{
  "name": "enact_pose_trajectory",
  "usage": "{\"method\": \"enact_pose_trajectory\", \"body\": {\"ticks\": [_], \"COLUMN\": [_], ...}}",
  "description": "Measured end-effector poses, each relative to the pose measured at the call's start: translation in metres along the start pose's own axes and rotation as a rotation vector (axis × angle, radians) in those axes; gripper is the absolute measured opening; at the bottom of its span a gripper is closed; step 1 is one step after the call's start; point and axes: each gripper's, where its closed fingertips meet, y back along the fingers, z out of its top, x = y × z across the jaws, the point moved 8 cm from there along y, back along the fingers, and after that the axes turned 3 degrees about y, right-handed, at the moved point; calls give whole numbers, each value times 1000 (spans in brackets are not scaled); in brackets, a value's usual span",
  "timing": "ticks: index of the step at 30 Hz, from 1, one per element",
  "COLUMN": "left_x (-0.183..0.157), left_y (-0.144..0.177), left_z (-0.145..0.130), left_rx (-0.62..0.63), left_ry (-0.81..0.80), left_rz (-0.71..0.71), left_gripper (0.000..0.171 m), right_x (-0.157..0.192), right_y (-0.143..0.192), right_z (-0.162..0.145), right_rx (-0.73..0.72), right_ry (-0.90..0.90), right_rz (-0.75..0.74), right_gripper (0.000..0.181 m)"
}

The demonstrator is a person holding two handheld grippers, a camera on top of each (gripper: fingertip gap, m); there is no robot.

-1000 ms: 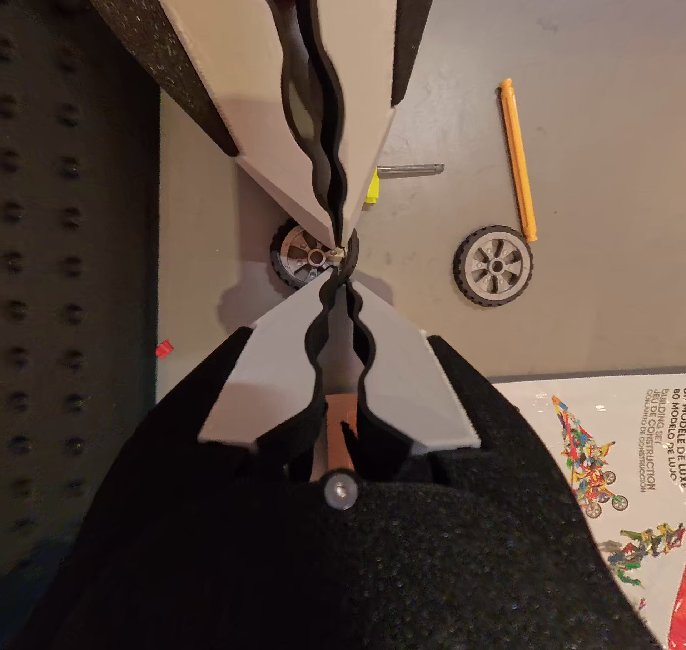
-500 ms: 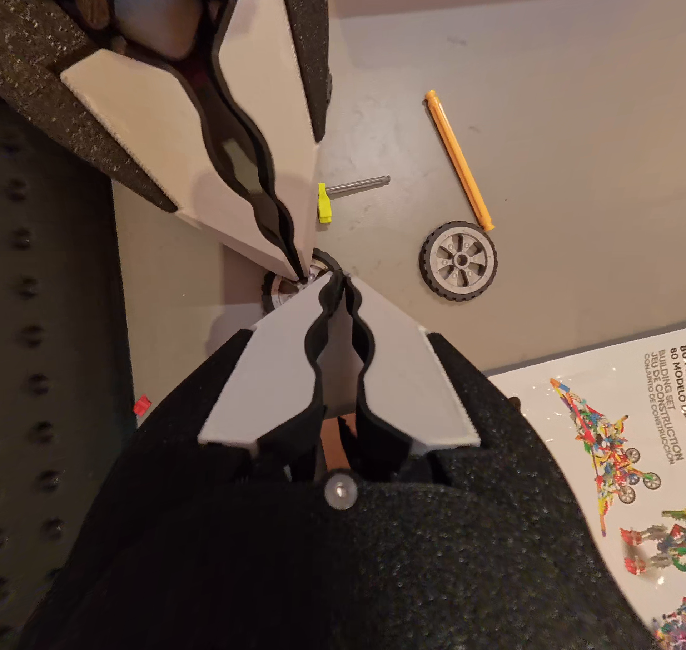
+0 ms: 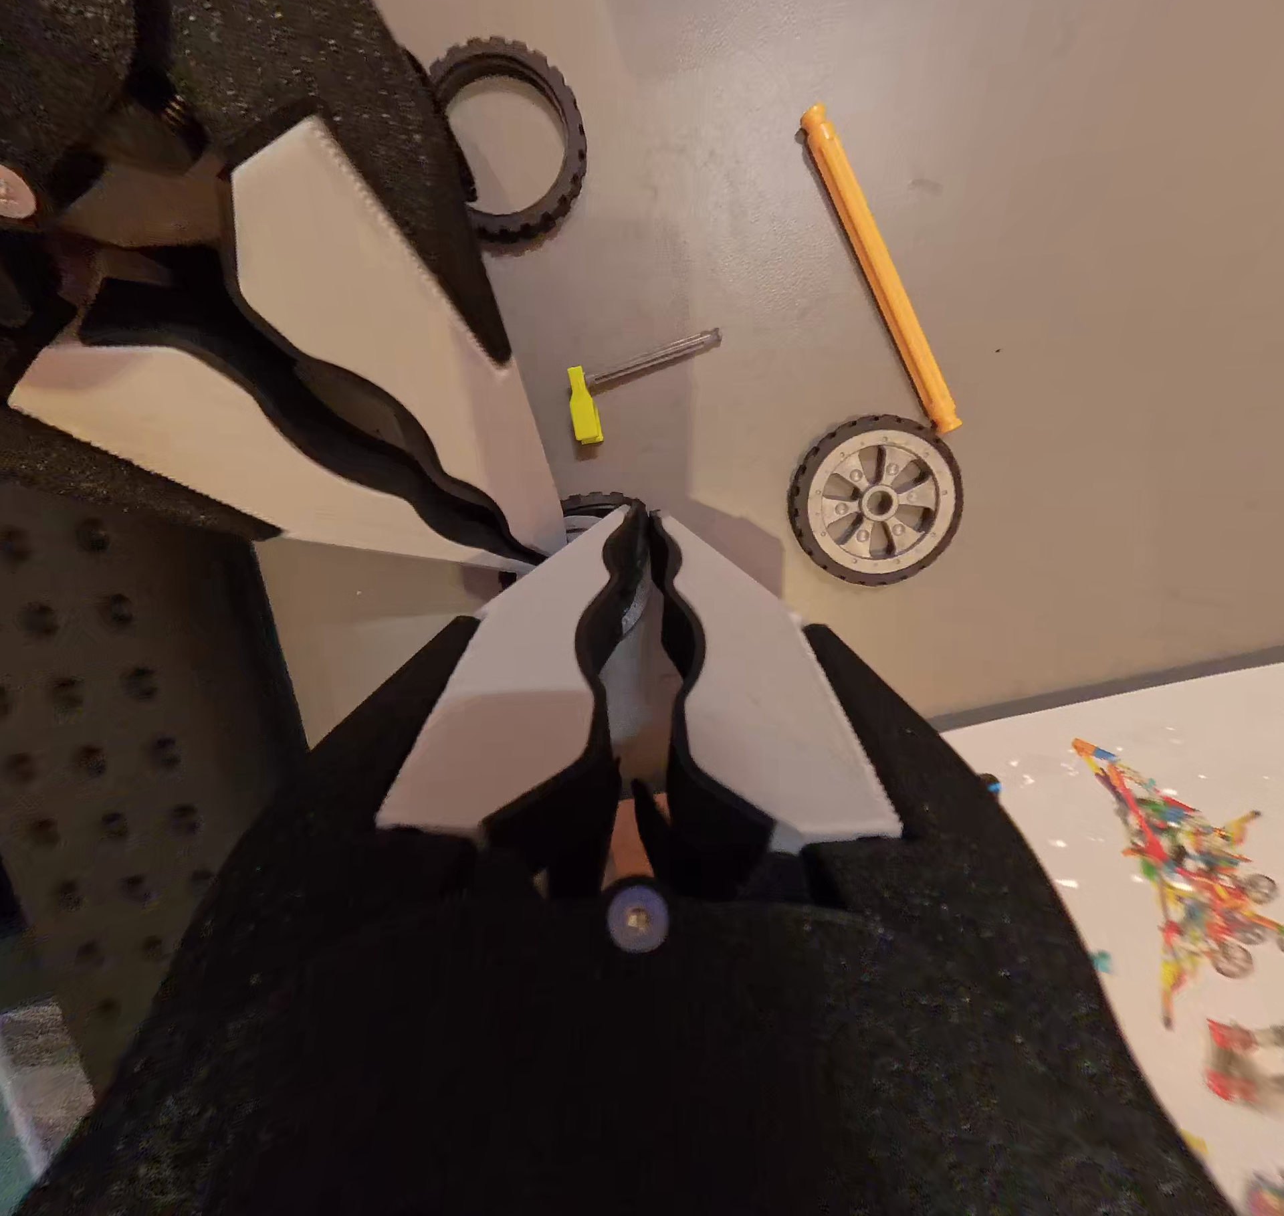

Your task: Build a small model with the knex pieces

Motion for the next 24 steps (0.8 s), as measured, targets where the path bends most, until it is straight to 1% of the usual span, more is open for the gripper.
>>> {"method": "enact_pose_trajectory", "body": {"ticks": [2,4,8,13,16,19,24], "left_x": [0,1,-1,-2,-5,-5,-7], "left_y": [0,1,4,5,4,3,3], "left_z": [0,0,-2,-2,-1,-1,-1], "left_rx": [0,0,3,9,7,8,3], "left_ry": [-7,0,-26,-17,-17,-19,-23], "left_rz": [-1,-12,-25,-49,-62,-67,-61], "left_gripper": [0,0,0,0,0,0,0], "right_x": [-1,1,6,11,17,20,24], "right_y": [0,0,4,10,12,12,13], "right_z": [-4,-6,-13,-29,-34,-35,-32], "right_rx": [-44,-71,-84,-142,-154,-161,-97], "right_ry": [-27,0,10,-35,-50,-48,-22], "right_rz": [19,-8,-55,-48,-63,-72,-104], "right_gripper": [3,3,4,9,10,4,4]}}
